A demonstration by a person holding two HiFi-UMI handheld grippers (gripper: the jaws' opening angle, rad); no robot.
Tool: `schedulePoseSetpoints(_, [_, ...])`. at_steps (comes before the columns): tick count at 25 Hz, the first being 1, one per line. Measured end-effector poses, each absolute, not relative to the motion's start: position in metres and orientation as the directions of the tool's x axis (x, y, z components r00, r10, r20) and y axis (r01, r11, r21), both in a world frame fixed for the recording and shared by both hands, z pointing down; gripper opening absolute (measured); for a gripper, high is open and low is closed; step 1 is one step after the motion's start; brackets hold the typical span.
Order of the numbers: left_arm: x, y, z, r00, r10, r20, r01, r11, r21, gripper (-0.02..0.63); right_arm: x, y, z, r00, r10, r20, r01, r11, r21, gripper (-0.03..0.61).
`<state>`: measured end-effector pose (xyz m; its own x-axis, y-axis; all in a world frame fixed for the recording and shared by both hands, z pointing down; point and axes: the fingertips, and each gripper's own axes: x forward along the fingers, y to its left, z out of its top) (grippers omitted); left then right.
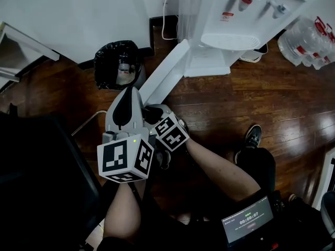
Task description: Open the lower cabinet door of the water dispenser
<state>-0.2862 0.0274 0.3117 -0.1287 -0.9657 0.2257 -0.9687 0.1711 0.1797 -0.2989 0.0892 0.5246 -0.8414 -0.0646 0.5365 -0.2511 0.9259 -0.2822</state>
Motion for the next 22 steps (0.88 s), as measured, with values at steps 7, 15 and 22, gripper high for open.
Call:
schedulePoseSetpoints(7, [-0.306,0.041,0.306,-0.201,-0.952,0.229,-0.951,0.246,0.189,0.021,-0.329,0.073,0.518,-0.845,-0.092,0.527,-0.246,0.942,-0.23,0.172])
schedulePoseSetpoints(15, [-0.287,0.032,0.306,-0.147,-0.968,0.204,-0.964,0.186,0.192,0.021,-0.309,0.066,0.513,-0.842,-0.118,0.526,-0.298,0.915,-0.272,0.138])
schedulePoseSetpoints(22, [-0.227,0.0,0.296,-0.041,-0.98,0.196,-0.969,0.087,0.232,0.021,-0.169,-0.012,0.452,-0.813,-0.329,0.48,-0.481,0.844,-0.236,0.12])
